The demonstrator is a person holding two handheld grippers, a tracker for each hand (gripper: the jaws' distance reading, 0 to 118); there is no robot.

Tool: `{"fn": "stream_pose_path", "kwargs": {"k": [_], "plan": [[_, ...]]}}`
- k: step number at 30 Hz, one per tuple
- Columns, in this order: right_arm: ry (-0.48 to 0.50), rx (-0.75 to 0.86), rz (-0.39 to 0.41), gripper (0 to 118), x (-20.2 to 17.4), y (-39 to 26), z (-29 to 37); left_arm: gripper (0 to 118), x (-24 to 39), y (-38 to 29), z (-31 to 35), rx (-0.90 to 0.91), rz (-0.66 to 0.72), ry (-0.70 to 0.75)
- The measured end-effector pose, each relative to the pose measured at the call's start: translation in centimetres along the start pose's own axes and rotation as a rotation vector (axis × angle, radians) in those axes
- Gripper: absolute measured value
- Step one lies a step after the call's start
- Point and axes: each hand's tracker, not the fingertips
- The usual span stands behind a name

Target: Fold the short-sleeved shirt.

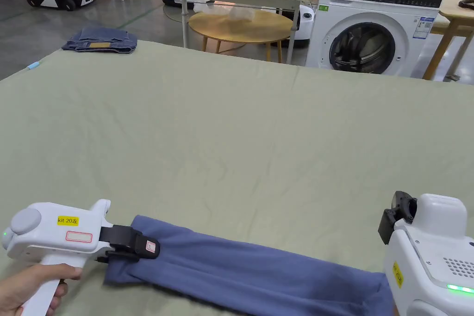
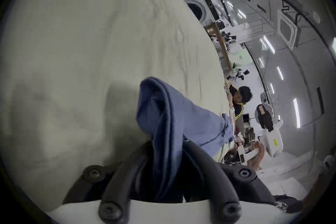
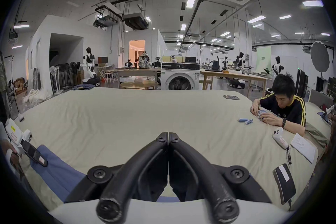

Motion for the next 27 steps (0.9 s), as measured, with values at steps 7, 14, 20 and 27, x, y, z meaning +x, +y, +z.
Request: {"fn": "stream_pose_path", "kwargs": {"k": [7,14,20,27], "plan": [[-0.004,0.000,0.007,0,0.4,0.2,0.0,5,0.4,3.4,4.3,0.048,-0.063,0.118],[0.006,0.000,0.006,0,0.3,0.3,-0.1,5,3.9,3.7,7.1,0.072,-0.072,0.242],[0.014,0.000,0.001,0,0.1,0.4,-0.4,5,7.5,2.8,5.1,0.043,-0.093,0.107],[0.016,0.005,0.007,0,0.2,0.5,-0.2,5,11.8,1.6,0.3,-0.026,-0.108,-0.074]]}}
